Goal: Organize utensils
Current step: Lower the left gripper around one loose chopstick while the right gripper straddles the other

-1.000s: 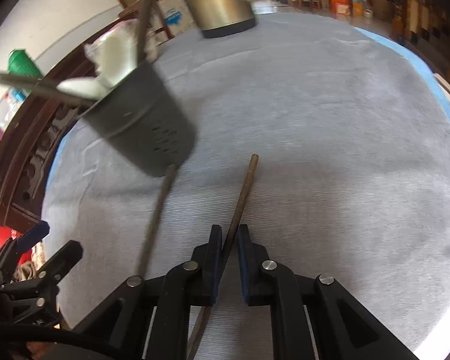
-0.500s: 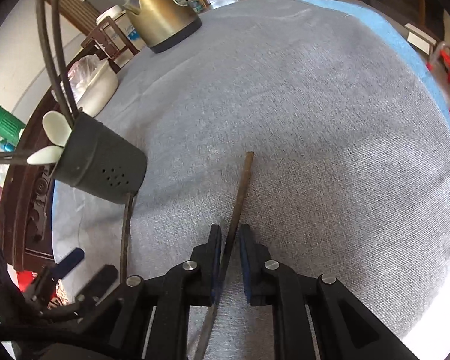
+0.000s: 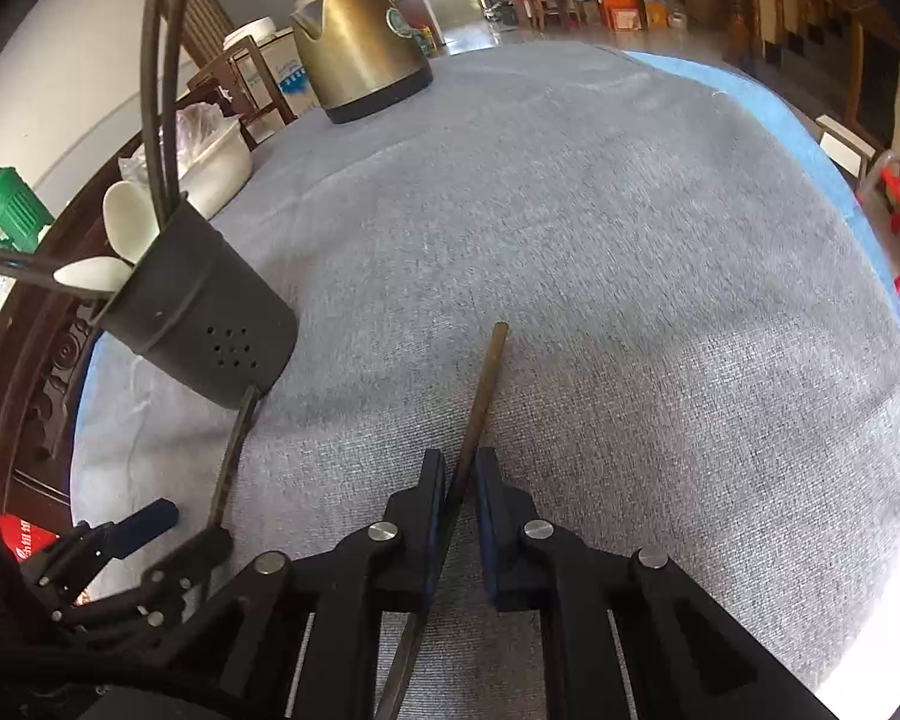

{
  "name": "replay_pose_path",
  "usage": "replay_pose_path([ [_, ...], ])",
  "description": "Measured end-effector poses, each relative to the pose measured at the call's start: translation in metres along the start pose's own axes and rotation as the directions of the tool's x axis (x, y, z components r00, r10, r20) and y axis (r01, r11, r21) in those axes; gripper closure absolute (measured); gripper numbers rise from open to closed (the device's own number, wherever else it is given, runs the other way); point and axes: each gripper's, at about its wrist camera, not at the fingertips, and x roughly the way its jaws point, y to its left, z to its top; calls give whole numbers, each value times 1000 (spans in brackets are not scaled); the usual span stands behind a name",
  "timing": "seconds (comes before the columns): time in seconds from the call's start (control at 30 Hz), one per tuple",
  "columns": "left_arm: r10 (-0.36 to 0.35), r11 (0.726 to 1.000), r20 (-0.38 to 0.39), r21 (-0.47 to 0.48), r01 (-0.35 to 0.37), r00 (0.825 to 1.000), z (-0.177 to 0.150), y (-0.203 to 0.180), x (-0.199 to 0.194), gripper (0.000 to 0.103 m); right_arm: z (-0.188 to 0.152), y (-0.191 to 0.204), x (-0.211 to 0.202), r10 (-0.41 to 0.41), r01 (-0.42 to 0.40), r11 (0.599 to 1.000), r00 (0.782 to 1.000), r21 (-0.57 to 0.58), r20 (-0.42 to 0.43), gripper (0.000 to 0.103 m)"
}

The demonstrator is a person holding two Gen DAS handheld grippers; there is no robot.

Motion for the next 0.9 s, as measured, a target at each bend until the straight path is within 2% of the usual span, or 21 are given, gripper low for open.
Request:
replay_pose_path([
  [0.27, 6, 1000, -23, 12, -5, 1000, 7, -2, 3, 48, -4, -5, -4, 15, -15, 999, 1000, -33, 12, 90],
  [0.53, -12, 1000, -34, -1, 12, 999, 37, -16, 18, 48, -7, -12, -6, 53, -53, 998, 999, -16, 2, 90],
  [0.63, 0, 1000, -31, 8, 1, 1000, 43, -23, 21, 54, -9, -11, -9, 51, -51, 999, 999, -18, -15, 90],
  [0.7, 32, 999, -23, 30, -31, 999, 49, -35, 29, 65, -11, -10, -11, 46, -47, 999, 998, -26, -32, 90],
  [0.8, 24, 999, -19, 45, -23, 1000, 45, -45, 21, 81, -15, -11, -14, 51, -52, 998, 997, -24, -51, 90],
  [0.9, 37, 998, -12, 58, -37, 999, 38, -52, 17, 89, -19, -12, -16, 59, -60, 998, 996, -10, -69, 91],
])
